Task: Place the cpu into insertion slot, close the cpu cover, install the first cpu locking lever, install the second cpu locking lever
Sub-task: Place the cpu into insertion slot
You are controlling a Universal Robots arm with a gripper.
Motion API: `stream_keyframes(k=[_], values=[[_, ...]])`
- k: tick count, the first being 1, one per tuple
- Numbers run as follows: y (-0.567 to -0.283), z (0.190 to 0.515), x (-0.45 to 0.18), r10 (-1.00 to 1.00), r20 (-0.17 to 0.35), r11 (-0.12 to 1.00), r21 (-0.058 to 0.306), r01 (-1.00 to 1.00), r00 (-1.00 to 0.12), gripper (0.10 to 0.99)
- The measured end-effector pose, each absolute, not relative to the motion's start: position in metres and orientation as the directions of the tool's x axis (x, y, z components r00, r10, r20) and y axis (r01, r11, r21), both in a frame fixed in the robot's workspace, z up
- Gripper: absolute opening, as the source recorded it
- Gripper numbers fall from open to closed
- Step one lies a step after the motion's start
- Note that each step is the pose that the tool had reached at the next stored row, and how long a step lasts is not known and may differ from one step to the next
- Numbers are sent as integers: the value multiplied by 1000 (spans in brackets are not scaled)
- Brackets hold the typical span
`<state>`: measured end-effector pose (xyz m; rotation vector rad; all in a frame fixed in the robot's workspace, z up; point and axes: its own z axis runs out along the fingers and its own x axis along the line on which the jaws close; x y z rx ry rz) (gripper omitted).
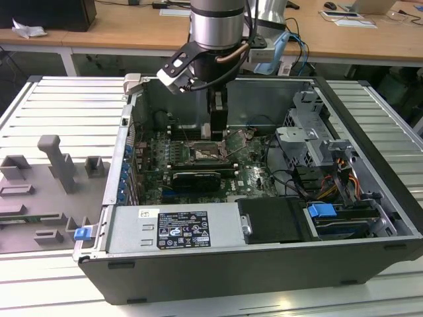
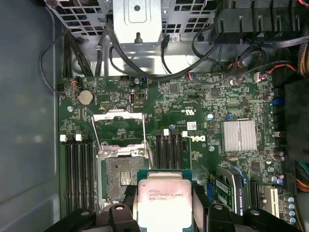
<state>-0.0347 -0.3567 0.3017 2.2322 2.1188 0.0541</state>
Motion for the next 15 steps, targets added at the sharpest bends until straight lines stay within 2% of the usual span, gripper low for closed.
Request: stream_keyframes(k=[15], values=[[-353, 291, -35, 998, -18, -51, 70, 996, 53, 537]])
